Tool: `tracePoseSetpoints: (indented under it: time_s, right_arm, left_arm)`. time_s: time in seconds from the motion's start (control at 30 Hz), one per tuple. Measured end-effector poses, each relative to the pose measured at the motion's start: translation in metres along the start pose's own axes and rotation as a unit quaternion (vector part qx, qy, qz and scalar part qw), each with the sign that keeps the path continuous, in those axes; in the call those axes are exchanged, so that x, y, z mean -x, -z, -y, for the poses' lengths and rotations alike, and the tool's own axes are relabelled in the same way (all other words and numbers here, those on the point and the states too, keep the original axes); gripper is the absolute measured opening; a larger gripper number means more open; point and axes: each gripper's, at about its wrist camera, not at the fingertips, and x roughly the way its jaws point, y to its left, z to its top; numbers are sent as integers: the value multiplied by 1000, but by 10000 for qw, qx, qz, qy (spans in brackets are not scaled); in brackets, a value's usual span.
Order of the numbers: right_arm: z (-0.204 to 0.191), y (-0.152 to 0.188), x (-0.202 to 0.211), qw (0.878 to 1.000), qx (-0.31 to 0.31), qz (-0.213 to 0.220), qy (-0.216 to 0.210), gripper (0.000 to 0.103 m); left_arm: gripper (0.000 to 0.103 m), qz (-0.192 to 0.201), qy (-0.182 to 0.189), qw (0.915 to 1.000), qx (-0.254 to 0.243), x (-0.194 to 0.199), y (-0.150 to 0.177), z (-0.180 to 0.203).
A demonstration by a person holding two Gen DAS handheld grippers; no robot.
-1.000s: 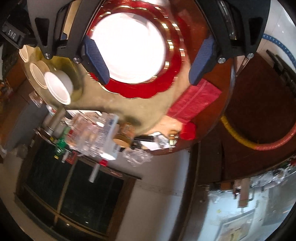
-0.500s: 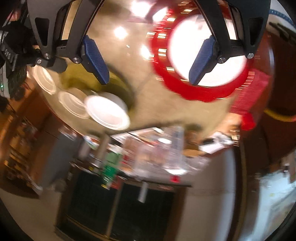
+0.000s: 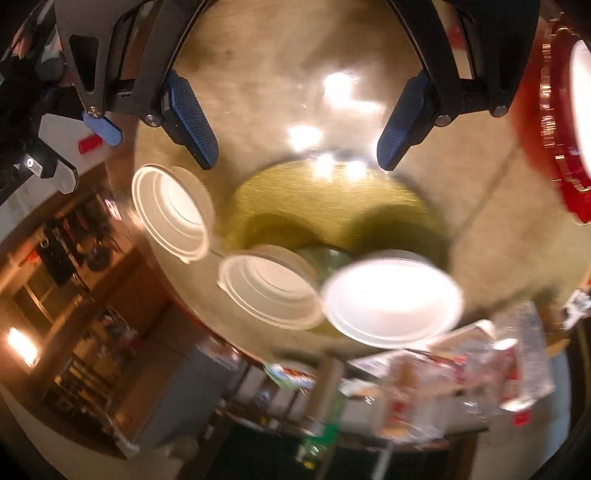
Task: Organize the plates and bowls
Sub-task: 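Move both grippers to the beige ribbed plastic bowl on the table, then close both grippers on the rim of the beige plastic bowl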
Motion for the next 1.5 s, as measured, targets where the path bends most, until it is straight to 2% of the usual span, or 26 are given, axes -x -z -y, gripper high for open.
tracePoseSetpoints:
  time_s: [0.23, 0.43, 0.5, 0.6, 0.73, 0.87, 0.9, 0.93, 0.97, 1.0, 1.03, 1.07, 1.1, 1.13, 1.23, 1.5]
  right_arm:
    - [58, -36, 9, 9967, -770, 60, 230, 103]
    - [81, -61, 2, 9947, -958, 143, 341, 101]
    - [90, -66, 0, 9936, -1017, 135, 479, 93]
    - [98, -69, -7, 9921, -1115, 73, 563, 77]
    - [100, -73, -19, 9921, -1074, -3, 642, 75]
    - [100, -77, -28, 9906, -958, 24, 980, 53]
    - [100, -77, -30, 9900, -926, 7, 1060, 42]
    - [101, -76, -33, 9893, -886, -48, 1160, 33]
    - [102, -76, -36, 9885, -849, -105, 1250, 30]
    - [103, -75, -36, 9884, -831, -108, 1263, 25]
    - [103, -74, -36, 9883, -804, -73, 1297, 20]
    - [101, -73, -35, 9876, -769, -29, 1371, 15]
    - [99, -71, -34, 9883, -741, -12, 1331, 14]
    - [97, -70, -34, 9888, -695, -16, 1321, 14]
    - [87, -65, -34, 9878, -489, -4, 1481, 10]
    - [71, -51, -29, 9903, -404, 9, 1330, 10]
  left_arm:
    - [88, -429, 292, 9986, 46, -47, -16, 43]
    - [88, -617, 370, 9974, 87, -75, -23, 66]
    - [88, -645, 304, 9975, 20, -84, -25, 73]
    - [88, -679, 315, 9972, 67, -92, -27, 78]
    - [88, -675, 205, 9975, -9, -104, -27, 86]
    - [87, -659, 89, 9978, -38, -112, -25, 89]
    - [86, -653, 57, 9978, -53, -113, -24, 88]
    - [83, -641, 20, 9979, -78, -115, -23, 88]
    - [79, -621, -6, 9980, -107, -115, -23, 88]
    - [64, -594, -83, 9980, -175, -115, -22, 88]
    - [36, -610, -209, 9976, -265, -118, -22, 90]
    - [30, -668, -196, 9971, -317, -120, -21, 90]
    - [18, -713, -162, 9967, -356, -121, -21, 90]
    - [13, -713, -225, 9961, -478, -120, -18, 92]
    - [13, -585, -290, 9961, -590, -109, -16, 93]
    - [12, -449, -333, 9964, -639, -84, -11, 82]
